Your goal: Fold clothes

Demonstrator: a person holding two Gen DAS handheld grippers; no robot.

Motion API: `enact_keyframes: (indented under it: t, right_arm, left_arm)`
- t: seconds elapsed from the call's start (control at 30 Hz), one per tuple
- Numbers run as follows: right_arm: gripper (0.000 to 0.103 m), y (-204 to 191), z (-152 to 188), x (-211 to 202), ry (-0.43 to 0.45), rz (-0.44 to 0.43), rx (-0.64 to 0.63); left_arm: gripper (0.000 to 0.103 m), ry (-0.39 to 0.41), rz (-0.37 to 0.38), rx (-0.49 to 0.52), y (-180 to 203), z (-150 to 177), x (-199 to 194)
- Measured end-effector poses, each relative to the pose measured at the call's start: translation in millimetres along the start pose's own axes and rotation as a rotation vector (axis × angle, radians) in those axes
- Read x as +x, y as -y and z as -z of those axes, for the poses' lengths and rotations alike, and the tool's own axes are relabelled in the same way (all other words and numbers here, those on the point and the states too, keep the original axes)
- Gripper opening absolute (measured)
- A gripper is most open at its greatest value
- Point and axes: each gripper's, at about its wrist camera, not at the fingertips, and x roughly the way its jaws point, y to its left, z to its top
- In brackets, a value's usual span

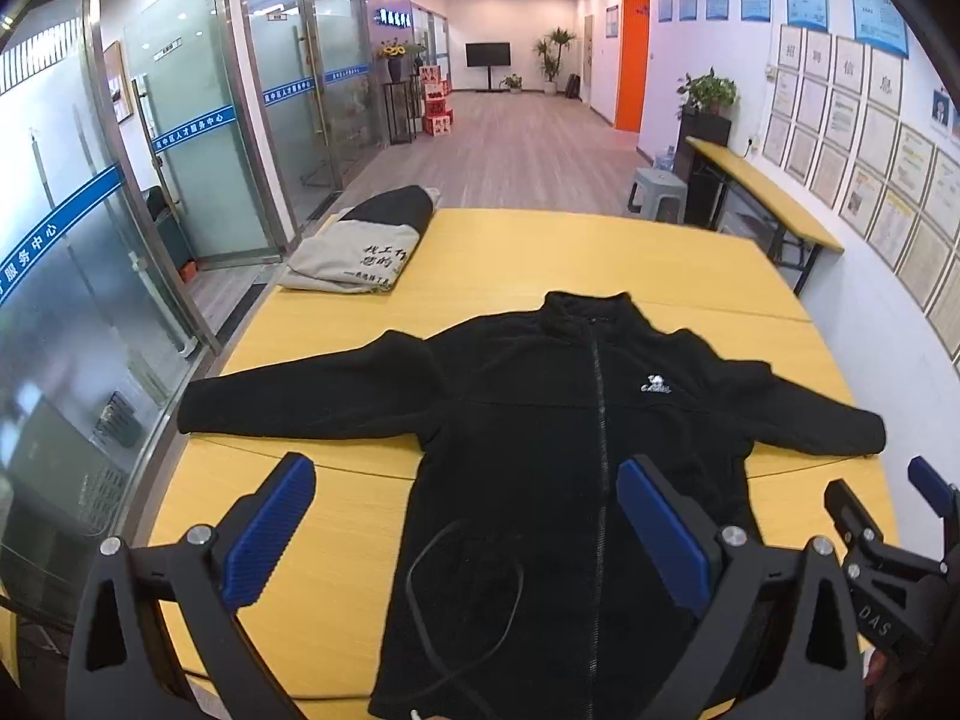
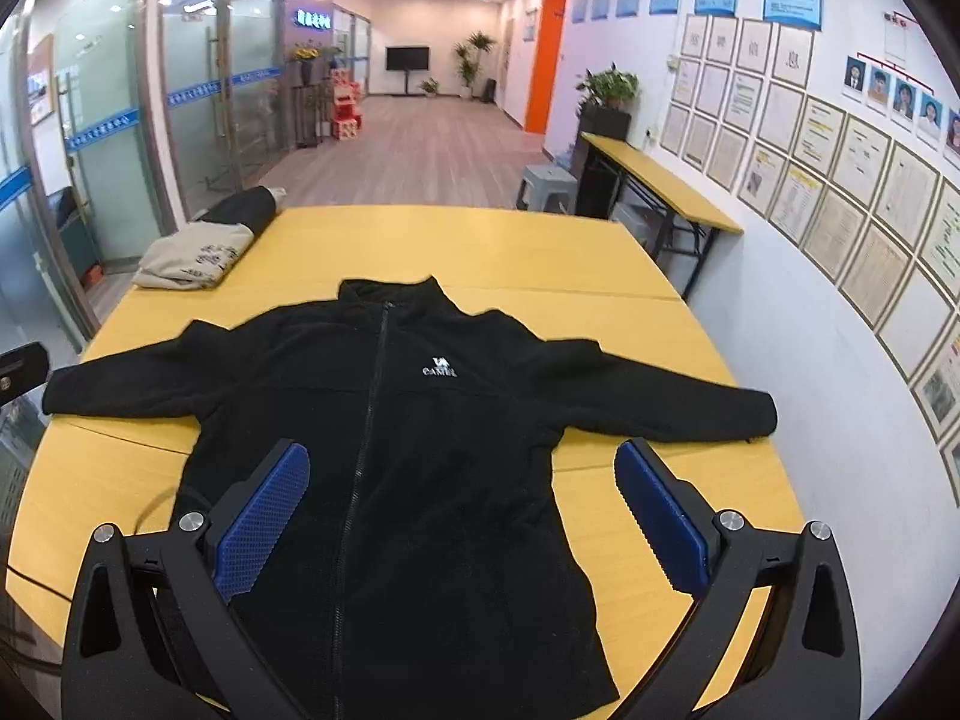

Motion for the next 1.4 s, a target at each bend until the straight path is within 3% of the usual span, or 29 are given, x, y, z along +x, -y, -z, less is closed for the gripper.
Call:
enact_keyframes:
  t: [0.07, 0.13, 0.17, 0.37, 0.5, 0.7, 1.0, 1.1, 1.4]
  right_arm:
    - [0.103, -2, 3, -2, 0.004, 0.021, -0.040]
    - [0.103, -1, -3, 2, -0.046, 0.030, -0.046]
    - [0.103, -7, -5, 4, -0.056, 0.034, -0.053]
    - [0.103, -14, -12, 12, -0.079, 0.037, -0.060]
    - [0.103, -13, -12, 19, -0.083, 0.035, -0.066]
    - [0.103, -12, -12, 28, -0.090, 0.030, -0.074]
    - [0.103, -15, -10, 39, -0.111, 0.006, -0.076]
    - [0.103, -16, -11, 44, -0.117, 0.015, -0.080]
    - [0.103, -19, -11, 62, -0.138, -0.013, -0.072]
  left_arm:
    - [0.103, -0.016, -0.003, 0.007, 2, 2, 1]
    - [0.103, -0.044, 0.004, 0.013, 2, 6, 2]
    - [0.103, -0.085, 0.023, 0.005, -3, 1, 9]
    - [0.103, -0.107, -0.010, 0.046, 10, -3, 24]
    - [0.103, -0.119, 0.052, 0.040, 11, -4, 33]
    - [0.103, -0.188, 0.073, 0.024, 11, 2, 47]
    - [0.103, -0.153, 0.089, 0.068, 10, 4, 44]
    - [0.103, -0.179, 0.112, 0.100, 11, 2, 52]
    - [0.103, -0.181, 0.088, 0.063, 13, 6, 70]
